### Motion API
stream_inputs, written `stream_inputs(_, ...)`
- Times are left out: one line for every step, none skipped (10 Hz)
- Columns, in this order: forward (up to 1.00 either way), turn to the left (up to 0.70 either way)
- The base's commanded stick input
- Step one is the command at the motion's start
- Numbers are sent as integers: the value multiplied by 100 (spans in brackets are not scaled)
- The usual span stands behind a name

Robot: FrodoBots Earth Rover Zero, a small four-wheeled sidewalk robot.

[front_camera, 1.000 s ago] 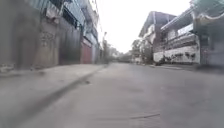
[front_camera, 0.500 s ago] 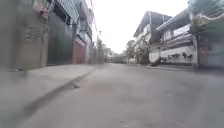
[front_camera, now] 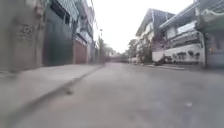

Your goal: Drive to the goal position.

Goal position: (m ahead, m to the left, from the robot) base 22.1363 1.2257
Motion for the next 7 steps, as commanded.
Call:
stream_inputs(100,0)
stream_inputs(100,0)
stream_inputs(100,0)
stream_inputs(100,0)
stream_inputs(100,0)
stream_inputs(100,0)
stream_inputs(100,0)
